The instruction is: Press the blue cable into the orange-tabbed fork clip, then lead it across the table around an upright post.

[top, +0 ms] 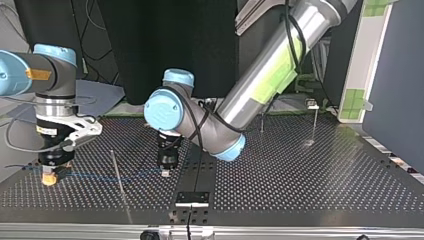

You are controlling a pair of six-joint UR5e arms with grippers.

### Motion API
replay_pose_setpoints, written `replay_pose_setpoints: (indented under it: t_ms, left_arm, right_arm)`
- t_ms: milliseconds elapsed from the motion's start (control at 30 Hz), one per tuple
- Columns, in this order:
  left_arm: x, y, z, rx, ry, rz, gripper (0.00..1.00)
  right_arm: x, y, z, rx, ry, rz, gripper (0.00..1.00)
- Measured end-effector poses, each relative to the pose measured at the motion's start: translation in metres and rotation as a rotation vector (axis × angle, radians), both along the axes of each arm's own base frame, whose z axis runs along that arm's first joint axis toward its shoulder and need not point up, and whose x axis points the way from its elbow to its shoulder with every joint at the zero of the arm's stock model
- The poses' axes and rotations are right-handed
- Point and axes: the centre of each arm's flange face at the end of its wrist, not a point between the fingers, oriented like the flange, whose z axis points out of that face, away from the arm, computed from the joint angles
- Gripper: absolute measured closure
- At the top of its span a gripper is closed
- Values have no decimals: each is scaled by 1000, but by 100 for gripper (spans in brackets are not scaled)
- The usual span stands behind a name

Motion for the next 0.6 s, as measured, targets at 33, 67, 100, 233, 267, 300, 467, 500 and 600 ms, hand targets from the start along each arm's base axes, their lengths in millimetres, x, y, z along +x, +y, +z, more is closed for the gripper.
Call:
replay_pose_setpoints:
  t_ms: [33,67,100,233,267,300,467,500,600]
  left_arm:
    - [1,-2,-2,0,3,-2,100]
    - [2,-5,-5,0,7,-6,100]
    - [3,-8,-8,1,11,-9,100]
    - [6,-17,-12,-10,16,-20,100]
    - [7,-19,-10,-19,11,-23,100]
    - [8,-20,-7,-28,6,-25,100]
    - [13,-22,12,-90,-27,-41,100]
    - [13,-23,16,-101,-33,-45,100]
    - [13,-26,28,-125,-52,-55,100]
  right_arm:
    - [-1,-1,-1,1,0,-3,100]
    - [-3,-3,-2,3,0,-7,100]
    - [-5,-4,-2,4,0,-10,100]
    - [-11,-9,-6,10,0,-22,100]
    - [-13,-11,-8,13,1,-25,100]
    - [-14,-13,-10,16,1,-28,100]
    - [-19,-23,-22,35,6,-39,100]
    - [-20,-24,-24,37,6,-41,100]
    - [-24,-28,-28,45,5,-48,100]
